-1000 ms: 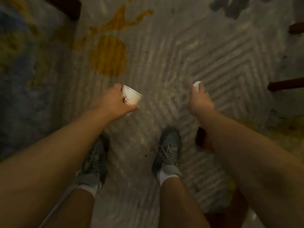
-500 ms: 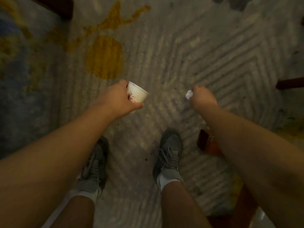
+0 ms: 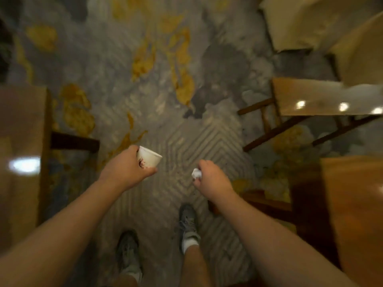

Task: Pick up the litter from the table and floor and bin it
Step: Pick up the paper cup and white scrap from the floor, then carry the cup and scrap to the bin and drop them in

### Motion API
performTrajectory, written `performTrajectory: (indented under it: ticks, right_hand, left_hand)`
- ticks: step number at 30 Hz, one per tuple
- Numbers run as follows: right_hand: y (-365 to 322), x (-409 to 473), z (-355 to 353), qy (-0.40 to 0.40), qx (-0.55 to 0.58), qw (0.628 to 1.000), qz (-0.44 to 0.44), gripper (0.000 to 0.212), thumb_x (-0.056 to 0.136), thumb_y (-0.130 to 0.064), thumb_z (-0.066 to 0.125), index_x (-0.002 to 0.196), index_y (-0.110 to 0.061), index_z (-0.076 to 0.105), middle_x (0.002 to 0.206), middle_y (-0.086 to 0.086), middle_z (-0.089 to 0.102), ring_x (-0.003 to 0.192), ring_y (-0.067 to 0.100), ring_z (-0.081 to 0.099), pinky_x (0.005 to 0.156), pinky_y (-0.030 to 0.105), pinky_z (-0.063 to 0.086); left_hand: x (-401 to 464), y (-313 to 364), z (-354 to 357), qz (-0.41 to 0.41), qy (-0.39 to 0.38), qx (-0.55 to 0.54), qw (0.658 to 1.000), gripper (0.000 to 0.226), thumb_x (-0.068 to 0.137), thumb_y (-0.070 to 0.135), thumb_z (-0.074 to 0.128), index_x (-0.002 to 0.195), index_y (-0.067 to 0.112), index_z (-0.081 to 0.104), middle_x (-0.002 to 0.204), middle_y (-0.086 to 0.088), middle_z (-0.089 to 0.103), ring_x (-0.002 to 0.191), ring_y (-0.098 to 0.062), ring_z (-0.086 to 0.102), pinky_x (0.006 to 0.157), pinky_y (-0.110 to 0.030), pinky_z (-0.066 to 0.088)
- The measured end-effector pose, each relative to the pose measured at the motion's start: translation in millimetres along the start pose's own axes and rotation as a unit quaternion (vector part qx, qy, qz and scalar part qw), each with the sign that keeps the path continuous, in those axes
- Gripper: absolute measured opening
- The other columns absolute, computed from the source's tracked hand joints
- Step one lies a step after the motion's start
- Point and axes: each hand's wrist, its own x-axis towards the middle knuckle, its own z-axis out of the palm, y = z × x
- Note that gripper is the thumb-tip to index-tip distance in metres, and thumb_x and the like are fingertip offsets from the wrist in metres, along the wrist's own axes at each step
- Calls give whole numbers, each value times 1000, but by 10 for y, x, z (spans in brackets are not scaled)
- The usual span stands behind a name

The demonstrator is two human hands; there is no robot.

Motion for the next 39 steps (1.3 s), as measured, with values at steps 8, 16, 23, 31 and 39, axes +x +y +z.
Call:
performTrajectory:
  ticks: [8,16,23,31,39]
  right_hand:
    - [-353,-2103,-1307,177,45,982,41,27,85,-32,58,108,-18,56,110,6,55,102,28,58,82,43,52]
    - [219,-4504,-1444,334,99,929,124,31,88,-45,60,117,-34,53,105,-11,52,88,8,53,71,21,52]
    - [1033,-6590,-770,391,96,891,209,24,87,-46,59,107,-40,48,95,-17,48,80,5,52,60,14,41]
    - [1811,-9095,-17,451,95,828,318,17,89,-37,61,102,-27,57,92,-8,54,74,8,50,55,15,30]
    - [2604,-10771,351,486,112,760,416,23,86,-27,63,106,-15,62,100,5,60,89,25,58,67,36,47]
  left_hand:
    - [-1593,1368,-957,174,0,40,984,83,58,73,74,122,26,54,99,11,66,83,-12,63,67,-33,49]
    - [-3444,2503,-495,345,-42,75,935,84,62,67,77,131,26,54,108,8,69,84,-7,62,69,-31,51]
    - [-5228,3083,681,420,-98,85,898,90,68,59,80,143,22,45,127,1,63,102,-17,62,81,-37,56]
    - [-7267,3476,2036,494,-159,110,848,102,60,68,75,143,22,39,130,-6,61,98,-20,63,79,-41,60]
    - [-8580,4126,3181,579,-182,165,777,95,66,66,75,144,23,40,131,-4,61,95,-17,64,71,-32,60]
